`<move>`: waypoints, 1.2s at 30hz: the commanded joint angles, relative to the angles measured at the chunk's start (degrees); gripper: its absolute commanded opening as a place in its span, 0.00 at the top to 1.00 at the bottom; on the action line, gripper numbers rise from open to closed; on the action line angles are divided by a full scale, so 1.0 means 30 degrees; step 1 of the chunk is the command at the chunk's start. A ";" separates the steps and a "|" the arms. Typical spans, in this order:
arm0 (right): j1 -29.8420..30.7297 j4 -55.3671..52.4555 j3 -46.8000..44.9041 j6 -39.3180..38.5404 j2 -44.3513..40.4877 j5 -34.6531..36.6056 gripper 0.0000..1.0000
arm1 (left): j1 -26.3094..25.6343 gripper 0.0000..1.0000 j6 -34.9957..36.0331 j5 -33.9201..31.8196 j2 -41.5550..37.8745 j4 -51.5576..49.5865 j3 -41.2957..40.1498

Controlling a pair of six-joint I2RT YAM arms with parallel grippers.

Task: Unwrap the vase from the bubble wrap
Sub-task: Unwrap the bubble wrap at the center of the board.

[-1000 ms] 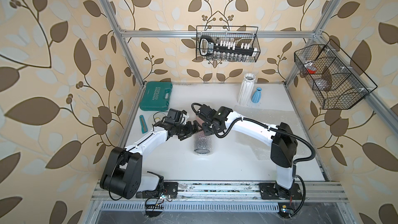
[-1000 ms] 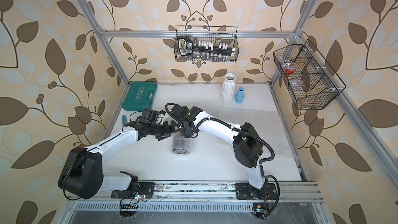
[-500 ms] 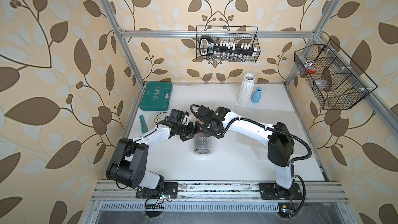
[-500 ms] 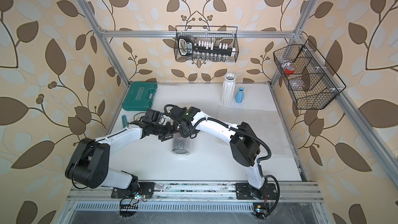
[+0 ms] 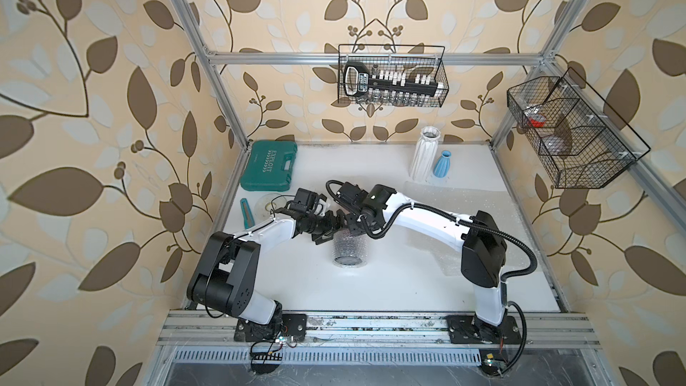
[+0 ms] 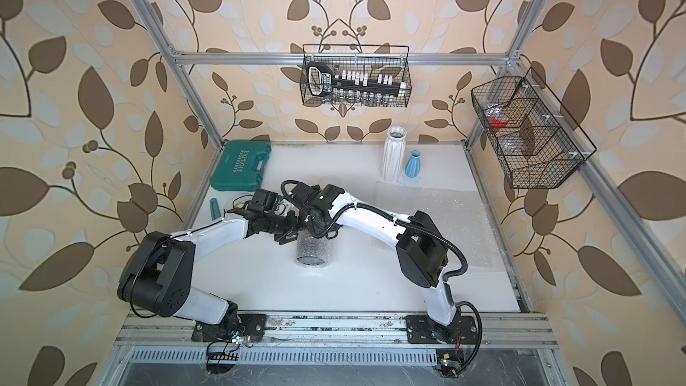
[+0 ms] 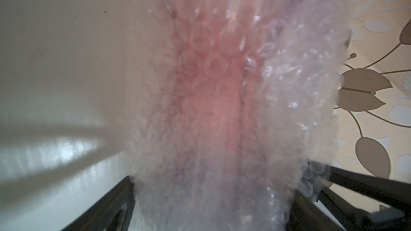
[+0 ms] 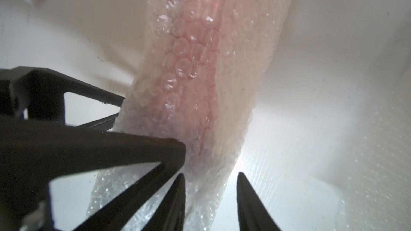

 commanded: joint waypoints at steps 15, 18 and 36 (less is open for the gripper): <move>0.0113 -0.1468 0.0171 -0.1026 0.1101 -0.0579 0.70 | 0.0019 0.09 0.0267 -0.0089 0.0366 -0.0144 -0.0272; 0.0111 -0.1302 0.0276 -0.1141 0.1223 -0.0781 0.79 | -0.0018 0.09 0.0355 -0.0117 0.0374 -0.0198 -0.0264; -0.2057 0.2642 -0.3388 -0.5438 -0.1542 -0.6625 1.00 | -0.0036 0.09 0.0776 -0.1514 0.0374 -0.1161 -0.0259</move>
